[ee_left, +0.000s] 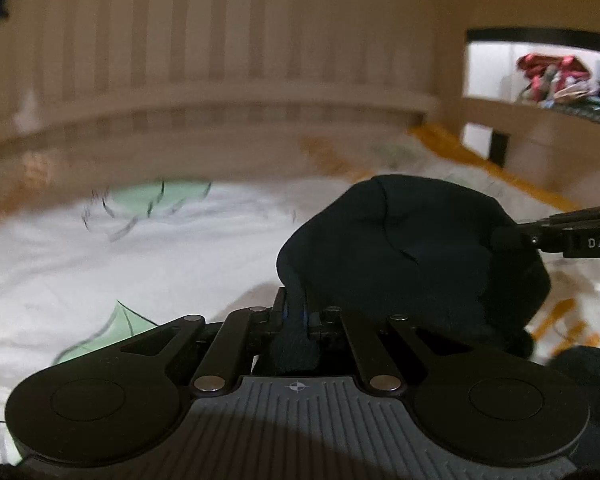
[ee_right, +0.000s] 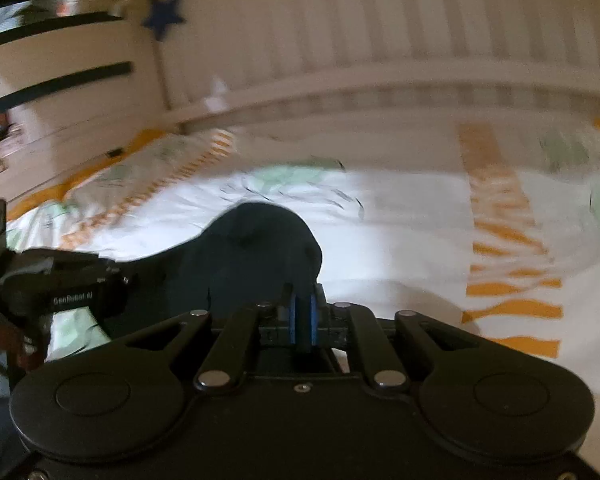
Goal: Fold large clothes
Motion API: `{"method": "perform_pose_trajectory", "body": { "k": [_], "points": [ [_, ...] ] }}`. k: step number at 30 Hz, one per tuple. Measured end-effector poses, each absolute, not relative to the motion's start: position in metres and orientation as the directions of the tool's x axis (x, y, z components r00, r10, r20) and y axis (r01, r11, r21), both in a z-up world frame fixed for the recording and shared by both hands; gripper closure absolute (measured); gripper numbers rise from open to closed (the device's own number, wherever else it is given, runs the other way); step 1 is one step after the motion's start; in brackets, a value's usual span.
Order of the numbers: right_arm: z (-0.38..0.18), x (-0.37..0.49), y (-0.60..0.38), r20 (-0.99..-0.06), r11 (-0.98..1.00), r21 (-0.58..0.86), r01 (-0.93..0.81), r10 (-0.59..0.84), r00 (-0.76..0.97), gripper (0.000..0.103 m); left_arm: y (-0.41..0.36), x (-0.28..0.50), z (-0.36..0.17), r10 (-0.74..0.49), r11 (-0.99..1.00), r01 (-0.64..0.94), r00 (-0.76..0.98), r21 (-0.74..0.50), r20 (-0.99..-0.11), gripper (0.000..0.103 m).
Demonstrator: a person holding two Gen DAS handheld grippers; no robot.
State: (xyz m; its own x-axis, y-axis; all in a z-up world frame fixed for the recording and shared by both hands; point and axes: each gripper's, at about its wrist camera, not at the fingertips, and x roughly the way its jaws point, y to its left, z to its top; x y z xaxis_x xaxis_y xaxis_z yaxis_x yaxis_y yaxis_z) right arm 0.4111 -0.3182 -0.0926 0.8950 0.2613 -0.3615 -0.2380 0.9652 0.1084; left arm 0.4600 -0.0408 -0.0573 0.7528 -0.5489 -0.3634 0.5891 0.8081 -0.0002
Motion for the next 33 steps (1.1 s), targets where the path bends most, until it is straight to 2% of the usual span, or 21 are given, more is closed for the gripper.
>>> {"method": "perform_pose_trajectory", "body": {
  "k": [3, 7, 11, 16, 19, 21, 22, 23, 26, 27, 29, 31, 33],
  "points": [
    [-0.081, 0.372, -0.312, -0.313, 0.955, 0.067, -0.289, 0.295, 0.903, 0.091, -0.029, 0.42, -0.05, -0.57, 0.792, 0.609, 0.757, 0.031, -0.319, 0.097],
    [-0.077, 0.321, -0.295, -0.292, 0.94, -0.029, -0.341, 0.318, 0.902, 0.091, -0.018, 0.358, -0.054, -0.588, 0.751, 0.646, 0.75, 0.14, -0.303, 0.097],
    [-0.09, 0.275, -0.281, -0.339, 0.919, -0.085, -0.385, 0.337, 0.878, 0.091, -0.005, 0.311, -0.071, -0.61, 0.711, 0.685, 0.713, 0.158, -0.345, 0.097],
    [-0.122, 0.235, -0.264, -0.474, 0.893, -0.113, -0.436, 0.338, 0.813, 0.09, 0.002, 0.274, -0.093, -0.611, 0.644, 0.737, 0.658, 0.207, -0.44, 0.093],
    [-0.128, 0.219, -0.261, -0.522, 0.898, -0.093, -0.431, 0.324, 0.789, 0.079, 0.01, 0.263, -0.094, -0.596, 0.64, 0.743, 0.642, 0.198, -0.483, 0.093],
    [-0.124, 0.215, -0.265, -0.528, 0.915, -0.048, -0.4, 0.317, 0.788, 0.079, 0.017, 0.261, -0.089, -0.582, 0.654, 0.732, 0.648, 0.191, -0.49, 0.09],
    [-0.12, 0.214, -0.269, -0.525, 0.926, -0.009, -0.378, 0.317, 0.79, 0.078, 0.021, 0.263, -0.084, -0.577, 0.671, 0.722, 0.652, 0.17, -0.492, 0.084],
    [-0.116, 0.214, -0.273, -0.523, 0.934, 0.032, -0.356, 0.319, 0.79, 0.071, 0.025, 0.264, -0.078, -0.576, 0.692, 0.709, 0.654, 0.134, -0.49, 0.084],
    [-0.101, 0.212, -0.286, -0.509, 0.935, 0.216, -0.283, 0.355, 0.784, 0.042, 0.045, 0.277, -0.063, -0.588, 0.755, 0.655, 0.645, -0.043, -0.488, 0.077],
    [-0.096, 0.214, -0.29, -0.503, 0.92, 0.293, -0.261, 0.381, 0.776, 0.031, 0.051, 0.284, -0.058, -0.602, 0.765, 0.63, 0.629, -0.13, -0.492, 0.07],
    [-0.091, 0.218, -0.294, -0.505, 0.886, 0.41, -0.216, 0.417, 0.756, 0.022, 0.058, 0.295, -0.053, -0.641, 0.758, 0.588, 0.594, -0.281, -0.487, 0.057],
    [-0.086, 0.227, -0.298, -0.499, 0.839, 0.519, -0.165, 0.454, 0.738, 0.022, 0.062, 0.311, -0.051, -0.683, 0.73, 0.529, 0.554, -0.433, -0.475, 0.038],
    [-0.089, 0.238, -0.299, -0.506, 0.79, 0.606, -0.097, 0.477, 0.719, 0.022, 0.057, 0.326, -0.051, -0.719, 0.693, 0.484, 0.525, -0.534, -0.456, 0.033]
  ]
}}
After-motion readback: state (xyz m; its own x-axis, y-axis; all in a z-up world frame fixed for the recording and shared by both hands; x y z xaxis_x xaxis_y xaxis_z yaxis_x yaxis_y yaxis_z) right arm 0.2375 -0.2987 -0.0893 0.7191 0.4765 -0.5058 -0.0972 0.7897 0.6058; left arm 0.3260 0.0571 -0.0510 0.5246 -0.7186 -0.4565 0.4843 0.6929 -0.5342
